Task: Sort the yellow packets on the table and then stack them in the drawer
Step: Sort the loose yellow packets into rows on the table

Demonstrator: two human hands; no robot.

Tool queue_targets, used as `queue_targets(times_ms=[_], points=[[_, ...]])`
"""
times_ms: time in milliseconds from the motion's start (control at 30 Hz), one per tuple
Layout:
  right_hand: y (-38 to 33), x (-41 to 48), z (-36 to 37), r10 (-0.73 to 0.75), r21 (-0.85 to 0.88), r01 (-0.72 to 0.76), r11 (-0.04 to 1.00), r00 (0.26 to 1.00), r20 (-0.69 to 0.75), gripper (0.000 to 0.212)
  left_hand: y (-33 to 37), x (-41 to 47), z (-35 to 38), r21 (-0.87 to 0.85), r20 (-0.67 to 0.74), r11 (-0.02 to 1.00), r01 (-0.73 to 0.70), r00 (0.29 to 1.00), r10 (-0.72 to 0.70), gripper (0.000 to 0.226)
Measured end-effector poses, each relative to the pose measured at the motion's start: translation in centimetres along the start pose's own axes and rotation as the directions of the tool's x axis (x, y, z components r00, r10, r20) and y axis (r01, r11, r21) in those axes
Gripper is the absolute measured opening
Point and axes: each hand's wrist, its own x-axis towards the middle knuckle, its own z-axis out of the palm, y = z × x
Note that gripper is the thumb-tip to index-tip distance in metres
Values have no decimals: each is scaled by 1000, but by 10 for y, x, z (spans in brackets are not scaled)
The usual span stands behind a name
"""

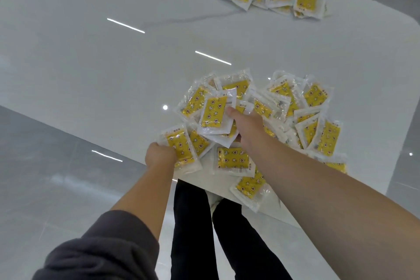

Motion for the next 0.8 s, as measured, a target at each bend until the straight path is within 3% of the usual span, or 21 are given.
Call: queue_targets(times_ms=[33, 133, 233, 367, 433, 633, 700, 800], points=[[1, 3, -3, 1, -6, -1, 1000, 1000, 11, 78, 0, -2, 0, -19, 4, 1000, -1, 1000, 1, 18], [-5, 6, -13, 2, -23, -1, 1000, 999, 37, 37, -4, 0, -5, -71, -7, 997, -18, 1000, 17, 12], [-14, -3, -25, -8, -40, 10, 999, 999, 50, 39, -10, 5, -16, -99, -49, 990, -104, 994, 99, 16], [-29, -11, -40, -76, -23, 79, 997, 991, 108, 83, -2, 8, -42, -59, -111, 958, -282, 955, 275, 24], [-34, -11, -44, -88, -37, 93, 995, 987, 132, 92, 12, 8, -56, -59, -112, 933, -355, 931, 347, 20], [-55, 20, -37, -92, 36, 87, 996, 983, 160, 140, 86, 11, -79, -219, -37, 846, -487, 870, 491, 20], [-76, 21, -32, -98, 50, 92, 994, 985, 140, 127, 117, 16, -79, -254, 0, 826, -503, 854, 520, 20], [-125, 20, -18, -121, 84, 112, 990, 985, 121, 77, 177, 29, -78, -271, 57, 807, -525, 828, 558, 16]])
